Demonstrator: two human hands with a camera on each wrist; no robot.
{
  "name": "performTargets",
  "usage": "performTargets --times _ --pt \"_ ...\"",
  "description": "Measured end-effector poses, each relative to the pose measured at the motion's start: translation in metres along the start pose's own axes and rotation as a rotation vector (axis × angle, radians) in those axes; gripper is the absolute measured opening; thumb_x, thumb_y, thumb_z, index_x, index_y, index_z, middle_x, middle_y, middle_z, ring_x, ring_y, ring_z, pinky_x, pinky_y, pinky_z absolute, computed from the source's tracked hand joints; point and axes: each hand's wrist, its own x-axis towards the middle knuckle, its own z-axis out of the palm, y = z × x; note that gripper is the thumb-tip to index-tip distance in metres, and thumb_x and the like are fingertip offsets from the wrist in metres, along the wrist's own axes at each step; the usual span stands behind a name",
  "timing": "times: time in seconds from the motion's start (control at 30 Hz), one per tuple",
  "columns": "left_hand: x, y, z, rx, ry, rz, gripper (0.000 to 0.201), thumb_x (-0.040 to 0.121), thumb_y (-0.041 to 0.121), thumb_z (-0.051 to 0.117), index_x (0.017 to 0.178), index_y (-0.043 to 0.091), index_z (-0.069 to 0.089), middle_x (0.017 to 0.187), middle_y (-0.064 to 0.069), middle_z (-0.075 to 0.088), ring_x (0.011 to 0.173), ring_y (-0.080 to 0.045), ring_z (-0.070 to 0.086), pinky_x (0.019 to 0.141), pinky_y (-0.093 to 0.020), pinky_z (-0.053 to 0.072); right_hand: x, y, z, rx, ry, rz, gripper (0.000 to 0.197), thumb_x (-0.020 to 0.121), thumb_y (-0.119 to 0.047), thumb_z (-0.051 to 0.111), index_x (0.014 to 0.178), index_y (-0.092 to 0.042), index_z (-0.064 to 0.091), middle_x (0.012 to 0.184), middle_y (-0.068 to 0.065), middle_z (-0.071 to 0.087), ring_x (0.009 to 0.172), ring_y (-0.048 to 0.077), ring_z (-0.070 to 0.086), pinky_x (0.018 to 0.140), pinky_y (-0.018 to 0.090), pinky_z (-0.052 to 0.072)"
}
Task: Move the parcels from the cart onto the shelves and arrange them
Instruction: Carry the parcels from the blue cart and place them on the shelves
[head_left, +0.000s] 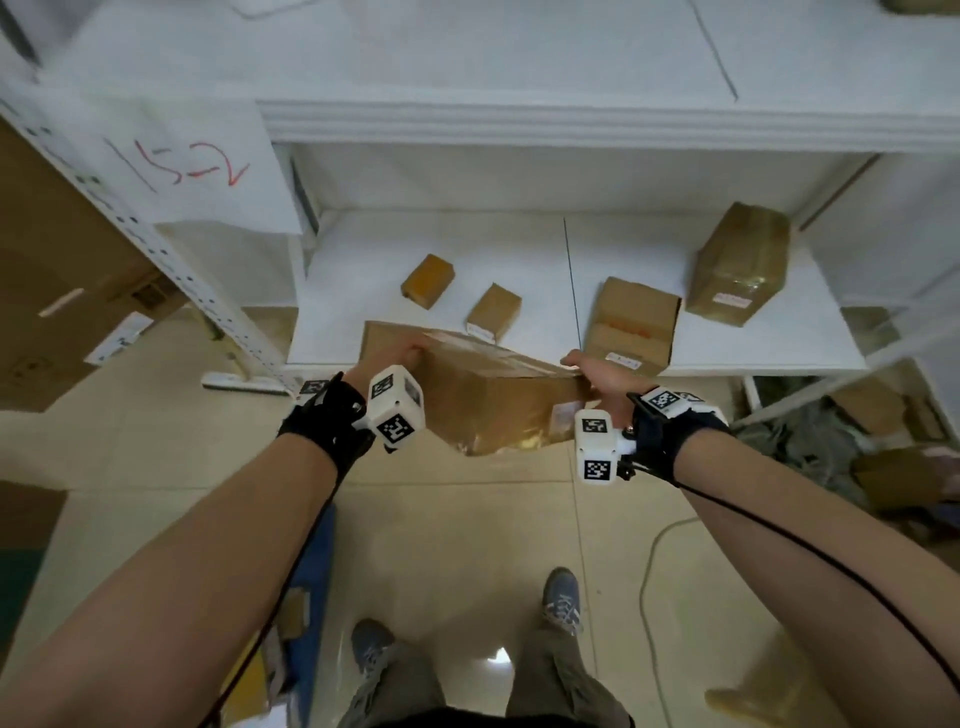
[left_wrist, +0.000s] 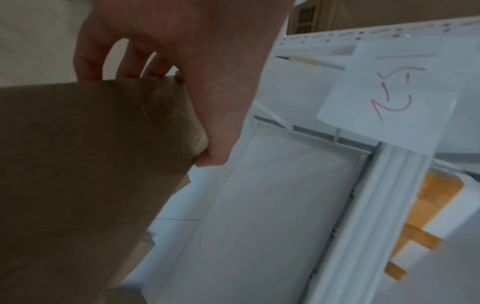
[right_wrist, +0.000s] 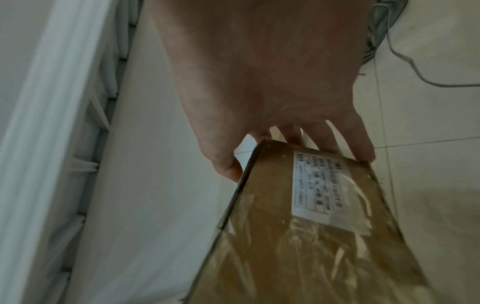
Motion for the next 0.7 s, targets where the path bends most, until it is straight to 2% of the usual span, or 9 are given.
performTargets --times 0.1,0.2,0.27,0.37,0.47,0.53,0.6,0.67,0.7 --pt "-0.005 0.030 0.009 -0.053 0.060 -0.027 0.024 0.092 0.019 0.050 0.070 0.016 0.040 0.038 0.001 0.046 0.037 -0.010 0.044 0.045 -0.017 0.040 -0.019 -0.010 -0.019 0.045 -0.046 -0.046 0.027 0.100 -0.037 0.054 0.092 -0.012 0.059 0.088 0.010 0.062 0.074 0.024 0.057 0.072 0.034 0.048" --pt "-0.010 0.046 0.029 -0.005 -0.043 0.009 0.036 0.098 0.036 0.049 0.073 0.013 0.061 0.058 -0.006 0.058 0.058 -0.021 0.049 0.059 -0.029 0.046 -0.030 -0.019 -0.018 -0.113 -0.165 -0.038 0.019 0.100 -0.032 0.052 0.095 -0.014 0.057 0.089 0.009 0.055 0.078 0.026 0.054 0.070 0.036 0.046" --pt "-0.016 0.055 0.042 0.034 -0.090 0.049 0.034 0.101 0.037 0.046 0.080 0.022 0.069 0.059 -0.005 0.066 0.065 -0.029 0.052 0.068 -0.040 0.047 -0.033 -0.023 -0.014 -0.179 -0.183 -0.042 0.019 0.098 -0.029 0.049 0.100 -0.010 0.053 0.089 0.010 0.051 0.090 0.031 0.050 0.079 0.039 0.045" --pt "-0.026 0.067 0.053 0.029 -0.083 0.058 0.027 0.098 0.034 0.048 0.107 0.013 0.063 0.068 -0.008 0.073 0.068 -0.031 0.068 0.091 -0.053 0.049 -0.030 -0.023 -0.017 -0.191 -0.148 -0.044 0.030 0.093 -0.044 0.055 0.096 -0.014 0.058 0.095 0.010 0.058 0.105 0.033 0.058 0.103 0.042 0.046" --pt "-0.026 0.072 0.051 0.041 -0.090 0.018 0.036 0.094 0.034 0.049 0.120 0.009 0.055 0.098 -0.019 0.068 0.094 -0.036 0.063 0.095 -0.061 0.046 -0.014 -0.019 -0.024 -0.214 -0.145 -0.044 0.066 0.059 -0.064 0.072 0.108 -0.022 0.061 0.118 0.016 0.062 0.115 0.039 0.063 0.103 0.058 0.048" --pt "-0.026 0.074 0.050 0.057 -0.055 0.001 0.030 0.093 0.035 0.048 0.112 0.012 0.054 0.085 -0.015 0.069 0.086 -0.034 0.062 0.093 -0.056 0.050 -0.013 -0.022 -0.027 -0.229 -0.139 -0.093 0.075 0.064 -0.059 0.076 0.124 -0.020 0.058 0.127 0.014 0.060 0.117 0.035 0.062 0.102 0.059 0.049" --pt "-0.030 0.076 0.051 0.145 -0.022 0.021 0.038 0.095 0.044 0.050 0.115 0.012 0.054 0.085 -0.009 0.071 0.073 -0.028 0.061 0.073 -0.039 0.056 -0.018 -0.027 -0.031 -0.217 -0.135 -0.129 0.096 0.070 -0.051 0.085 0.148 -0.020 0.040 0.137 0.013 0.054 0.121 0.032 0.058 0.102 0.058 0.049" --pt "-0.034 0.077 0.053 0.222 -0.032 0.047 0.063 0.088 0.054 0.060 0.132 0.011 0.052 0.108 -0.009 0.069 0.077 -0.026 0.067 0.061 -0.032 0.055 -0.005 -0.028 -0.040 -0.270 -0.127 -0.127 0.144 0.039 -0.057 0.098 0.157 -0.031 0.020 0.150 0.011 0.045 0.123 0.033 0.058 0.094 0.057 0.055" --pt "-0.035 0.078 0.055 0.224 -0.053 0.034 0.066 0.084 0.052 0.067 0.134 0.012 0.052 0.108 -0.010 0.071 0.077 -0.026 0.072 0.058 -0.031 0.057 0.008 -0.027 -0.047 -0.302 -0.125 -0.138 0.152 0.030 -0.060 0.098 0.157 -0.032 0.018 0.151 0.008 0.046 0.121 0.033 0.060 0.091 0.054 0.057"
